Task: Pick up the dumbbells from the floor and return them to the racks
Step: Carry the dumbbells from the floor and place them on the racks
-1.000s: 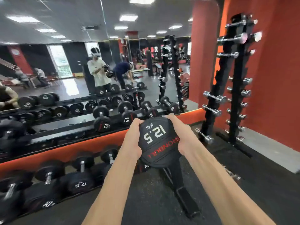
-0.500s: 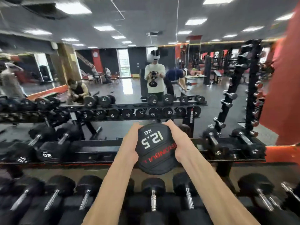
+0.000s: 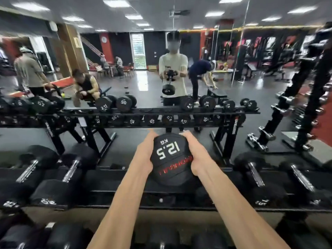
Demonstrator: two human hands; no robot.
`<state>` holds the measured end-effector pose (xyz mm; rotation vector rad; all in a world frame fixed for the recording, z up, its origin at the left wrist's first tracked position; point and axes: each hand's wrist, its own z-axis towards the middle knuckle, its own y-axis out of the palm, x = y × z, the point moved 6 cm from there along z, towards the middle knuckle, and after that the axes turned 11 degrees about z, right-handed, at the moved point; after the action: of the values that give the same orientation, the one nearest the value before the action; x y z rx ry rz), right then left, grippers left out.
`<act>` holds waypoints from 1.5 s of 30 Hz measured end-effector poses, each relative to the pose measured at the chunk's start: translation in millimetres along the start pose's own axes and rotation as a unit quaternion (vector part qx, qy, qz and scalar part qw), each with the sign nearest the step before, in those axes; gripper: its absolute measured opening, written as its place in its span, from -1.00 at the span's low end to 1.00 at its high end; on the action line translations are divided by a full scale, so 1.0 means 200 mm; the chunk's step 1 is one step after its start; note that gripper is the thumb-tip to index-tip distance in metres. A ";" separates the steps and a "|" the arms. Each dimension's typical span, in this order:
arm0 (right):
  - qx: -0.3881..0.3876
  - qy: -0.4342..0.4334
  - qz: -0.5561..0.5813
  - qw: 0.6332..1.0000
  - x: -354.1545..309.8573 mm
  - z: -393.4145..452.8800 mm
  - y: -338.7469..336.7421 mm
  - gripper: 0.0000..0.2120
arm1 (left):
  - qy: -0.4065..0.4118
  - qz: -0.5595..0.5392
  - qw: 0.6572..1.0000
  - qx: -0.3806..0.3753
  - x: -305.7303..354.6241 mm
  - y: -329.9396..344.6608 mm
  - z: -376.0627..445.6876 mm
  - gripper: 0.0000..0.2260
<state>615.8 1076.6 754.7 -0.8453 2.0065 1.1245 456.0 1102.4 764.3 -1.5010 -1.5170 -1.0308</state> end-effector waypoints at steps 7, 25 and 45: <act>0.044 0.023 -0.018 0.999 0.06 0.52 0.18 -0.61 | -0.044 0.006 0.998 -0.047 0.03 -0.07 0.58 -0.82; 0.134 0.030 -0.058 0.989 0.22 1.01 0.25 -0.44 | -0.048 0.056 0.994 -0.075 -0.09 -0.07 1.20 -0.71; 0.180 -0.059 -0.128 0.974 0.40 0.75 0.05 -0.58 | 0.125 0.276 0.944 -0.130 -0.28 -0.16 0.94 -0.37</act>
<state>599.8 1197.7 636.0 -0.7969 1.8622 0.6263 431.2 1254.5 637.9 -1.7610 -0.7326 -1.0486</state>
